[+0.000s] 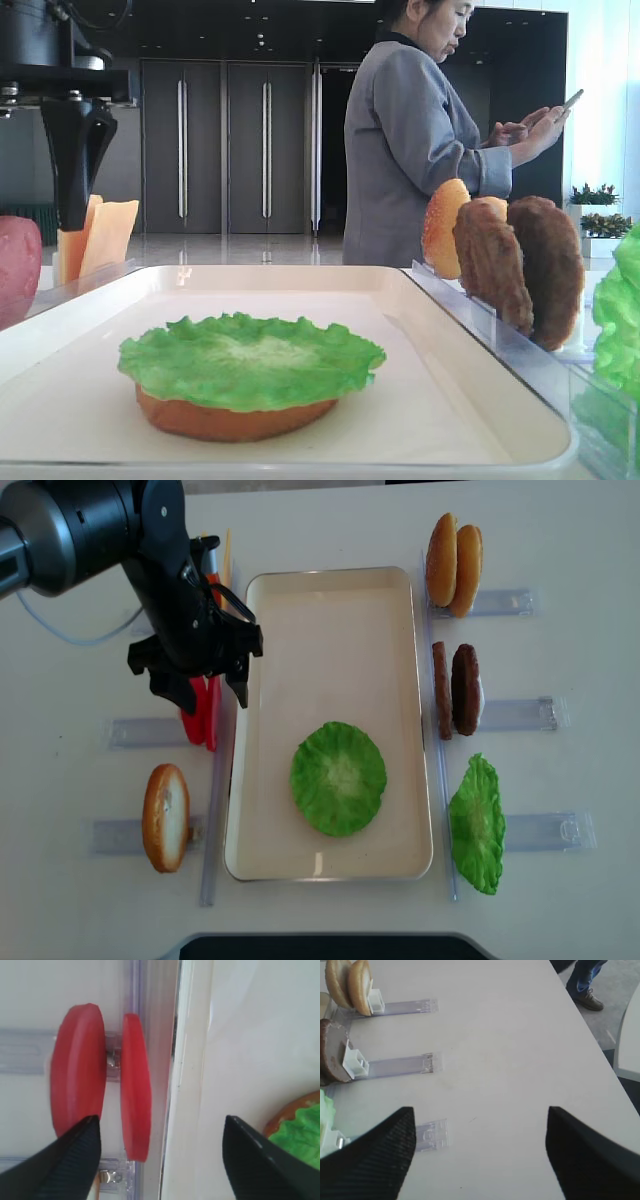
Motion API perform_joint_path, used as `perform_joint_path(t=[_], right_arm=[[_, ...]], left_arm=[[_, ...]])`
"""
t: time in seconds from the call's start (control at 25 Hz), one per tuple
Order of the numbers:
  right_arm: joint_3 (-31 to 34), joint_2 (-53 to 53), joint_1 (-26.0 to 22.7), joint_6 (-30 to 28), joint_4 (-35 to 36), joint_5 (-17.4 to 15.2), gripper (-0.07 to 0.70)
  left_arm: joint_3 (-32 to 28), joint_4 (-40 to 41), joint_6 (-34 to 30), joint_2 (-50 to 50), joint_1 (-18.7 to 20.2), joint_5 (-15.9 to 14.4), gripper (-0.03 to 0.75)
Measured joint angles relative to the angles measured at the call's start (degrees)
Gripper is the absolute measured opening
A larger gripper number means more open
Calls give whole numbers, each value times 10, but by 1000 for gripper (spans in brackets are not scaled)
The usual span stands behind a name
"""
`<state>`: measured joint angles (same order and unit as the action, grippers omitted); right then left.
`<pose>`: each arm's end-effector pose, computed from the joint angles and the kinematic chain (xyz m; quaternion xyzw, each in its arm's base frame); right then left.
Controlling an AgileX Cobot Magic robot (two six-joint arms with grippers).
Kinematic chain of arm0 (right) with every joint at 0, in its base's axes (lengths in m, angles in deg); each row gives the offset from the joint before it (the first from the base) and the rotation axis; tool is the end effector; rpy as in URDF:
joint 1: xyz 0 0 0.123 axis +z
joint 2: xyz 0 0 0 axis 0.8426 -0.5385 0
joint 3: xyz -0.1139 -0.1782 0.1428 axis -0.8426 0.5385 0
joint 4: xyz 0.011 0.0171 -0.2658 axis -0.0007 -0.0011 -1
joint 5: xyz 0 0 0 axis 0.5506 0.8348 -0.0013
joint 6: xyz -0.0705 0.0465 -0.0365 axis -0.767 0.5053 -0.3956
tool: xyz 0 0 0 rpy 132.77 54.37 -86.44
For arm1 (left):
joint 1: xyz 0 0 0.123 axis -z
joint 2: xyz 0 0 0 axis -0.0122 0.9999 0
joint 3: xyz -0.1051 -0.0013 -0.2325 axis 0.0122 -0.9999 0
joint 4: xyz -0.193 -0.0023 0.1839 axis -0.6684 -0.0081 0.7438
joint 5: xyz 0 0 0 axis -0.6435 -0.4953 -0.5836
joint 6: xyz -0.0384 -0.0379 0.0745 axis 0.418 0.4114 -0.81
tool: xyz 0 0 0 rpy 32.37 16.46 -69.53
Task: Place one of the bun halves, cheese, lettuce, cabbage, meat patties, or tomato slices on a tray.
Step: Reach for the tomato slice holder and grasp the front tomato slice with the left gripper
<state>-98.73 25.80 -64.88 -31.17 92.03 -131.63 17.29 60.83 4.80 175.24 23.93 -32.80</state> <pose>0.0343 -0.0004 0.2803 0.0280 0.8674 -0.0227 0.4964 0.3114 -0.1336 0.1736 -0.0420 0.9987 -0.0130 0.0272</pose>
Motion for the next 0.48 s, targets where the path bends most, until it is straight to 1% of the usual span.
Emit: perform_joint_path(t=[0.2, 0.48], right_arm=[[0, 0, 0, 0, 0, 0, 514], [0, 0, 0, 0, 0, 0, 514]], left_arm=[[0, 17, -4, 0, 0, -3, 575], [0, 19, -4, 0, 0, 0, 575]])
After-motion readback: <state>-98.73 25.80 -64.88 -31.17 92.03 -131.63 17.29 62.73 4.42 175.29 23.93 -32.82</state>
